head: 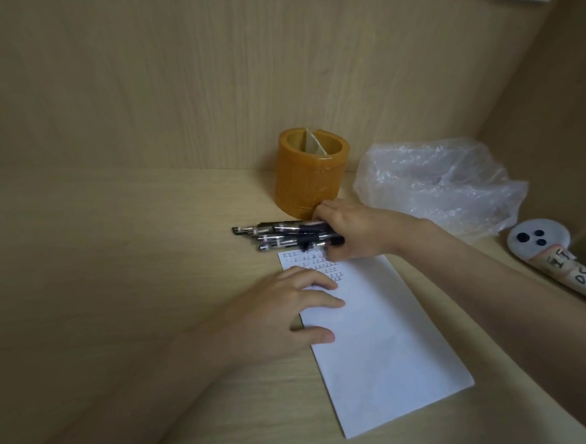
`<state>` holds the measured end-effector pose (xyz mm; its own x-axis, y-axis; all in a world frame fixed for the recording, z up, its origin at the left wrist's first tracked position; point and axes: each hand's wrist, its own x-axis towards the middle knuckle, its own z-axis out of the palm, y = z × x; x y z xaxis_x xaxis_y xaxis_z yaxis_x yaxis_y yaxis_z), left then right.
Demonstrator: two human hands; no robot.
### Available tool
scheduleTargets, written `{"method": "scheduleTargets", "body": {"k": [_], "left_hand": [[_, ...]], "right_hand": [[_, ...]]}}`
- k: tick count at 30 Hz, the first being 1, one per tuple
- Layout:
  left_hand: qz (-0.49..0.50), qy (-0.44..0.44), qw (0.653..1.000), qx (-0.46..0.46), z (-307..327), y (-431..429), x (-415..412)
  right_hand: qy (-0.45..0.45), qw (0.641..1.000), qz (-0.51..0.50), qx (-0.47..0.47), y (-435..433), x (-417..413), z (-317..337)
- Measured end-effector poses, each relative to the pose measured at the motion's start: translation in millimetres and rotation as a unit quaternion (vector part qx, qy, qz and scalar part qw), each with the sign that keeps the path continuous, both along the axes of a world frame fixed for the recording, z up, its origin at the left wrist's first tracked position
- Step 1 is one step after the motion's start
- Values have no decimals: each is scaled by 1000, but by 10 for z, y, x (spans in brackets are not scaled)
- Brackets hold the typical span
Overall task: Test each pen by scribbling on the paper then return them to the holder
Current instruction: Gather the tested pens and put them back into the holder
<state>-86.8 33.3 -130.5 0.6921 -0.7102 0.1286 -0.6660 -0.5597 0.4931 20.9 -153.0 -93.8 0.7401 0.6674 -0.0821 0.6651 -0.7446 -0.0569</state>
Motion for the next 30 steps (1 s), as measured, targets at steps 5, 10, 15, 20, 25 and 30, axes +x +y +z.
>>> {"method": "scheduleTargets", "body": {"k": [5,10,15,20,25,30], "left_hand": [[3,0,1000,-3,-15,-4,6],[5,5,1000,-8,-2,-5,2],[3,7,1000,-8,13,-9,-1],[5,4,1000,-10,14,3,-2],[7,-12,1000,-17,3,-3,-3],[33,39,993,-106,28,-26,-14]], "right_hand": [[14,1000,-6,-11,32,21,-14],[30,999,-16,-17,62,42,12],[61,997,-34,-18,92,33,48],[48,998,-29,24,57,-45,43],[80,953,-100,276,22,-348,369],[131,824,-162,527,-83,-750,424]]}}
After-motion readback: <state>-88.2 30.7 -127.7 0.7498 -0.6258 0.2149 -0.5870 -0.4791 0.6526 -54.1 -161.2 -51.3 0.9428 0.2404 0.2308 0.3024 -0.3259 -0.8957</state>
